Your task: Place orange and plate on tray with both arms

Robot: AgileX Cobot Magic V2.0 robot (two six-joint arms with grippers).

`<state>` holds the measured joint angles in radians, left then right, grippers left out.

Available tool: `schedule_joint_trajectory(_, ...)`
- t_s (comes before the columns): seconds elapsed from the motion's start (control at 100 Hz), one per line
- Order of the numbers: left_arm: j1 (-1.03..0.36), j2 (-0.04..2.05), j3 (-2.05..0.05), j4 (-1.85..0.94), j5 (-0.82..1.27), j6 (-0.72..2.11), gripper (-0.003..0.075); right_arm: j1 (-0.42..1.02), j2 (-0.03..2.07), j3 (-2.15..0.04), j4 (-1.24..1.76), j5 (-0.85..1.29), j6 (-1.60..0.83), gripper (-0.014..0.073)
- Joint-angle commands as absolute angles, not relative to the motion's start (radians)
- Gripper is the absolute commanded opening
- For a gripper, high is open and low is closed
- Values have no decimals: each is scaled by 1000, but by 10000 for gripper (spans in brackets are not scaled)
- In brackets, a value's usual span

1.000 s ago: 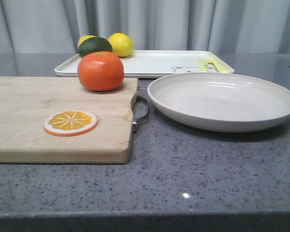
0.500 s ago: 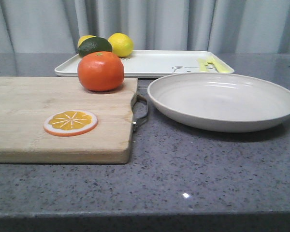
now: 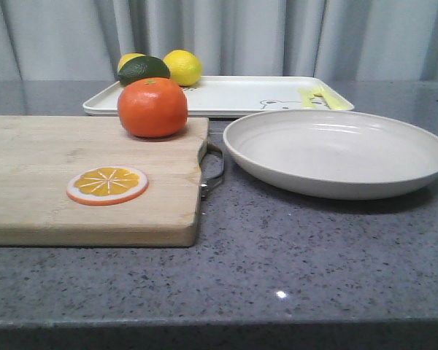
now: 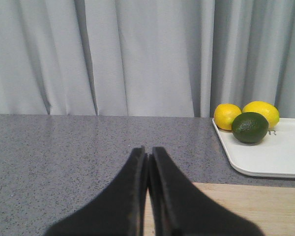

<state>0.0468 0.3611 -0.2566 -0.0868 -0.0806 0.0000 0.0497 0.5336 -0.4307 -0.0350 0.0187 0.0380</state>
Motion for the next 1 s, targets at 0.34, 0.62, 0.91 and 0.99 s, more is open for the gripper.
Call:
schedule_joint_trajectory(0.34,45,413,-308,-50,-177,0,3,48,542,-467,-48,-70,36,-67)
schedule_joint_trajectory(0.62,45,540,-409,-10,-160,0,364,48,542,-467,-48,-73,36,-67)
schedule_joint_trajectory(0.91,45,706,-536,-9,-85,0,559,48,542,-467,-48,-79,36,-67)
schedule_joint_trajectory(0.99,34,758,-580,-9,-44,0,559,48,542,-467,-48,-80,36,-67)
